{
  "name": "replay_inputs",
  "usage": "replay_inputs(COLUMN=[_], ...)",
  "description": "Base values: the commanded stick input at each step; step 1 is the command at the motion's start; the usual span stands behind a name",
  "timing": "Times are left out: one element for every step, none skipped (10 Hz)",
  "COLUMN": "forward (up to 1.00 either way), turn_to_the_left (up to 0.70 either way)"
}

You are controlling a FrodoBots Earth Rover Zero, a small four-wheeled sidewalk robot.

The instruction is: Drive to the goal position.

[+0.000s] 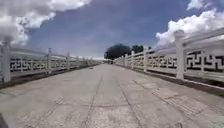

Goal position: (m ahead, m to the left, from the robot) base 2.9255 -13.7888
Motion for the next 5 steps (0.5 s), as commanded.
replay_inputs(forward=[0.70, 0.70, 0.70, 0.70, 0.70], turn_to_the_left=[0.00, 0.00, 0.00, 0.00, 0.00])
